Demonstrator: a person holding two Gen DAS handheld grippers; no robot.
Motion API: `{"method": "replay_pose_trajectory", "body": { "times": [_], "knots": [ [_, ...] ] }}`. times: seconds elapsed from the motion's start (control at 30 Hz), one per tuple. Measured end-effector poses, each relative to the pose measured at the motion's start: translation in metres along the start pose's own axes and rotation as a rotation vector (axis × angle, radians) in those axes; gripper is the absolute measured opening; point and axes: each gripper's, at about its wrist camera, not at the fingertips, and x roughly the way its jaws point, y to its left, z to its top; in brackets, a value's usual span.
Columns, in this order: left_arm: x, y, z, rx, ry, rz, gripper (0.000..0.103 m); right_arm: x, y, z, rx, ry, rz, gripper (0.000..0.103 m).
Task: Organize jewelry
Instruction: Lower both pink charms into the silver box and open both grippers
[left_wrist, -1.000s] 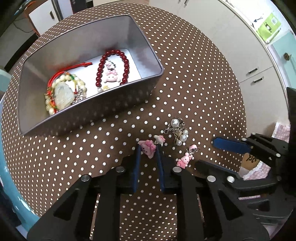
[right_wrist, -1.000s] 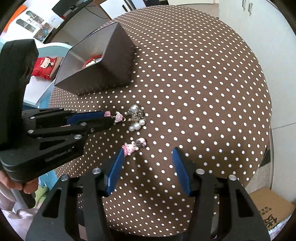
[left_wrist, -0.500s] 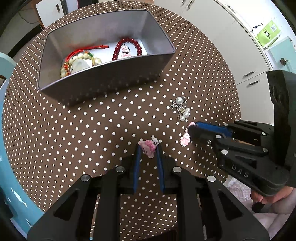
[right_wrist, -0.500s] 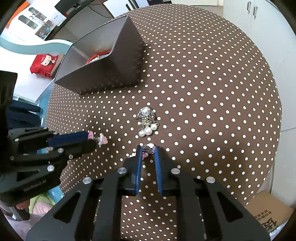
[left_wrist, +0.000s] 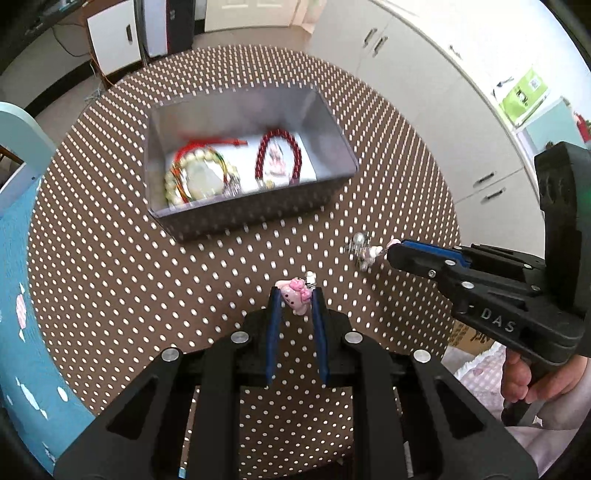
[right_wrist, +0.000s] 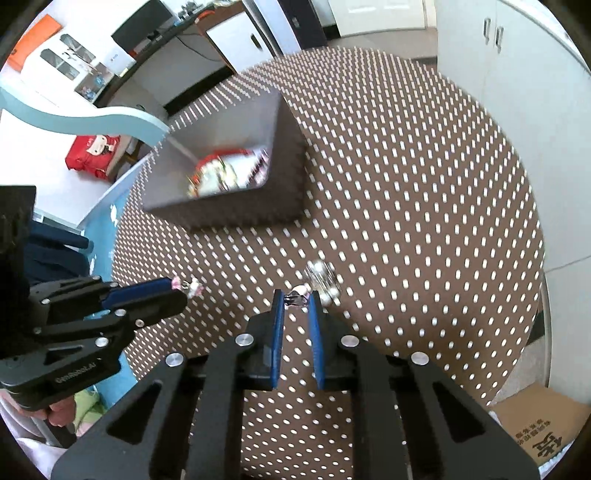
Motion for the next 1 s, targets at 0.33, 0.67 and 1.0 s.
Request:
{"method": "replay_pose_trajectory", "body": {
  "times": [0.33, 0.67, 1.0],
  "knots": [
    [-0.039, 0.021, 0.041, -0.046, -0.120, 0.006, 0.016, -0.017, 0.025, 0.040, -0.079, -0.079, 0.004, 0.012],
    [-0.009, 0.016, 0.082, -0.111, -0.112, 0.045, 0.016, 0.010, 0.044, 0.076, -0.152, -0.038, 0.045, 0.015],
    [0.005, 0.025, 0.077, -0.148, -0.070, 0.083, 0.028, 0.007, 0.024, 0.071, -0.109, -0.025, 0.012, 0.046]
  ]
}}
